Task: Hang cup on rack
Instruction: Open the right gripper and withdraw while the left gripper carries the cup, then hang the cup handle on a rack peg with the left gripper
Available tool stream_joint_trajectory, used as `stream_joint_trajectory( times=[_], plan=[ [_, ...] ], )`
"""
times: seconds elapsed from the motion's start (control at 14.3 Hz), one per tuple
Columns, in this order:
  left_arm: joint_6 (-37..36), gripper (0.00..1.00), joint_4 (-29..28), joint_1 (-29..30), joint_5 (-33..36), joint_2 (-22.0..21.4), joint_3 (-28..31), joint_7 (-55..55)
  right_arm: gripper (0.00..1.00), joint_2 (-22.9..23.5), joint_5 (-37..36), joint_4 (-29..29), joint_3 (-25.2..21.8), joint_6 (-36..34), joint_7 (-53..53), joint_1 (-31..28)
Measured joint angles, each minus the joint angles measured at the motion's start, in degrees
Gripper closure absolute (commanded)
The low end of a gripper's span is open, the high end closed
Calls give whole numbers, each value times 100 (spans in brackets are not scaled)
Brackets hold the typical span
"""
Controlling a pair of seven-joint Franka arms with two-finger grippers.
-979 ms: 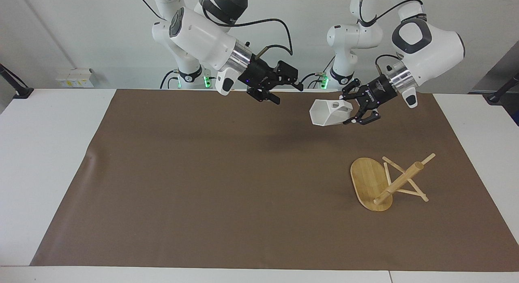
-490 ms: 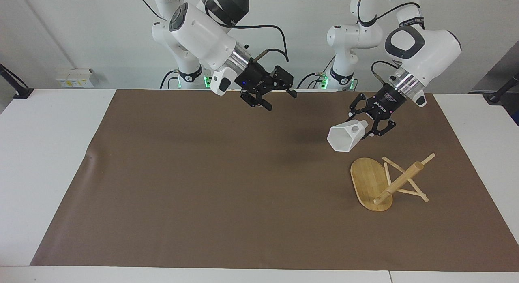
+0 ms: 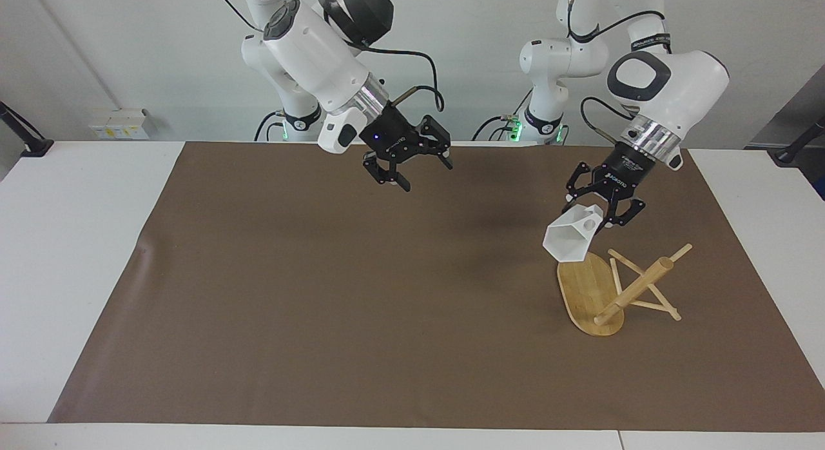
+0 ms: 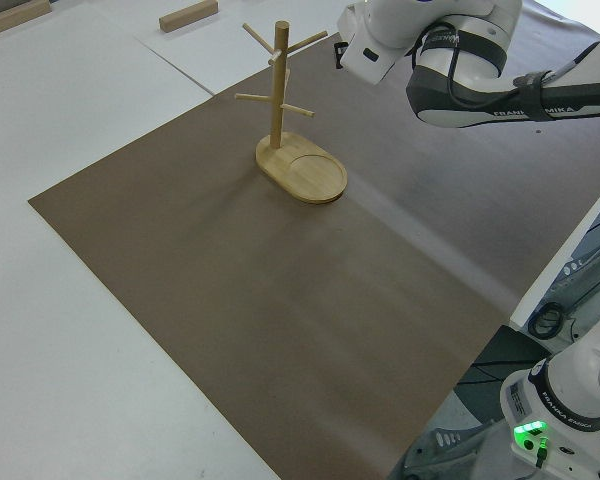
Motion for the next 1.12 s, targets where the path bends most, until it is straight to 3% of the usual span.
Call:
stream_joint_trajectory(
  times=[0.28, 1.12],
  plan=[
    [496, 100, -1, -187, 0, 206, -10, -451, 0, -1, -710, 0, -182, 0, -116, -3],
    [1097, 100, 0, -195, 0, 394, -1, -1050, 0, -18, -1186, 0, -1282, -1, -1164, -35]
  ],
)
